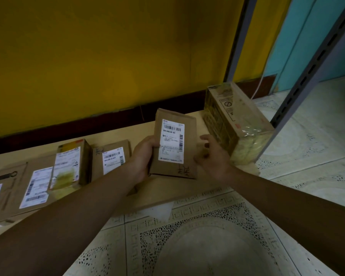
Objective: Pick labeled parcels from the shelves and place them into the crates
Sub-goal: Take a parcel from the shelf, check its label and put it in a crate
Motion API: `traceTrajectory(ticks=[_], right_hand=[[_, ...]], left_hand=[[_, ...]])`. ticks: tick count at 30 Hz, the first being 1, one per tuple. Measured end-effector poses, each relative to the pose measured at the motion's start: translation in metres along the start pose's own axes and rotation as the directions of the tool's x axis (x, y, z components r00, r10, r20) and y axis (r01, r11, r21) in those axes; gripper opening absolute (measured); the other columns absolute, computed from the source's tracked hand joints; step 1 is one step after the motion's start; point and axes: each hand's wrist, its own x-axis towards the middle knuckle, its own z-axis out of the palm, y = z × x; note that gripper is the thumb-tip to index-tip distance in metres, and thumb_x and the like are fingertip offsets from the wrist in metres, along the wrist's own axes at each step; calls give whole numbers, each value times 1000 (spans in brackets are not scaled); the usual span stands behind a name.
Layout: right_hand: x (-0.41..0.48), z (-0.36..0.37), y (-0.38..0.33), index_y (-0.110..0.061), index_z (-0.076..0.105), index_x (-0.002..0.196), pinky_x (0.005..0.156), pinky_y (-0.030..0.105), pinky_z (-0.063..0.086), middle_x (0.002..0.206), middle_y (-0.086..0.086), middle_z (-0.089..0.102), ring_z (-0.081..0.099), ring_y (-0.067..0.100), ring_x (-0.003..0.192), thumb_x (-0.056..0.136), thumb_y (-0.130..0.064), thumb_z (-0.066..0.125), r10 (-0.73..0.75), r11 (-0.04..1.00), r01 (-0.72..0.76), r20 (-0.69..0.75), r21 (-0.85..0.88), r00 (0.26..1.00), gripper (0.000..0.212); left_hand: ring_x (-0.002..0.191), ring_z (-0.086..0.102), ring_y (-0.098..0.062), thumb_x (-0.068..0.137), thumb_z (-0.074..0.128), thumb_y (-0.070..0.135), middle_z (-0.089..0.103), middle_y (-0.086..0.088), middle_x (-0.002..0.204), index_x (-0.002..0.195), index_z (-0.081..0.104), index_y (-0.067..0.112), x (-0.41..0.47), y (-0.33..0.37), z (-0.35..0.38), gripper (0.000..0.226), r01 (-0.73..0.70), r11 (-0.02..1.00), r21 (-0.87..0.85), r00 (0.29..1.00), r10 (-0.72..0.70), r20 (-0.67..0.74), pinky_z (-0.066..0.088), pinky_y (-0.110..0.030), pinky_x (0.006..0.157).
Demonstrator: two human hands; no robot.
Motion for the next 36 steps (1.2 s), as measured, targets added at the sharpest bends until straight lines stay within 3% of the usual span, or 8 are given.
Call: traceTrajectory(ticks=[8, 13, 18, 21, 24, 28, 33, 36], right_hand=[[3, 1, 2, -33, 47, 135, 57, 30, 55, 97, -3, 62, 69, 14, 74, 93, -5, 69, 50, 977, -76, 135, 197, 990, 55], [10, 3, 10, -30, 52, 125, 63, 31, 58, 95, -1, 65, 67, 17, 87, 89, -1, 70, 74, 980, -91, 102, 176, 992, 49], [25, 17, 14, -29, 62, 98, 67, 41, 62, 91, 3, 71, 70, 26, 78, 88, -4, 72, 96, 989, -107, 108, 106, 990, 28], [33, 28, 9, -26, 69, 87, 81, 45, 62, 92, 3, 74, 72, 27, 87, 85, -7, 75, 106, 989, -116, 105, 92, 989, 20], [38, 38, 7, -21, 74, 94, 88, 43, 61, 98, 4, 75, 71, 23, 95, 85, -8, 75, 118, 990, -126, 115, 69, 986, 17], [38, 38, 3, -17, 75, 112, 93, 29, 54, 110, 2, 74, 67, 21, 107, 91, -12, 69, 108, 994, -107, 111, -20, 988, 22], [29, 25, -7, -14, 59, 140, 95, 21, 44, 136, 5, 63, 59, 23, 124, 97, -17, 63, 36, 987, -16, 125, -158, 992, 43], [22, 3, -27, -11, 59, 137, 95, 21, 44, 138, 7, 61, 58, 25, 127, 95, -12, 62, -145, 916, 189, 148, -353, 978, 43]], left_hand=[[93, 74, -31, 91, 52, 18, 78, -10, 102, 119, 68, 21, 6, -3, -4, 33, -22, 999, 28, 1000, 22, -2, 59, -48, 85], [102, 65, -16, 98, 65, 20, 65, 4, 113, 137, 54, 20, 12, -22, -17, 40, -194, 753, 629, 976, 210, 50, 52, -23, 76], [98, 61, -17, 92, 72, 11, 55, 2, 120, 156, 25, 23, 11, -40, -48, 81, -209, 662, 720, 969, 239, 62, 54, -31, 77], [115, 57, -20, 94, 69, 12, 51, -2, 141, 153, 33, 19, 16, -40, -56, 70, -186, 661, 727, 967, 255, 15, 52, -35, 92], [133, 49, -23, 97, 66, 13, 49, -1, 147, 146, 48, 18, 19, -41, -54, 52, -152, 677, 720, 972, 235, -16, 49, -33, 104], [111, 53, -11, 99, 61, 12, 54, 5, 129, 142, 52, 19, 18, -43, -44, 45, -155, 713, 684, 978, 209, 3, 48, -6, 76], [114, 60, -17, 100, 59, 15, 58, 1, 136, 141, 53, 21, 20, -45, -31, 41, -167, 731, 662, 980, 197, 29, 53, -30, 95], [126, 57, -25, 98, 62, 17, 56, -6, 142, 141, 52, 17, 19, -41, -23, 44, -229, 557, 798, 948, 313, 53, 50, -34, 100]])
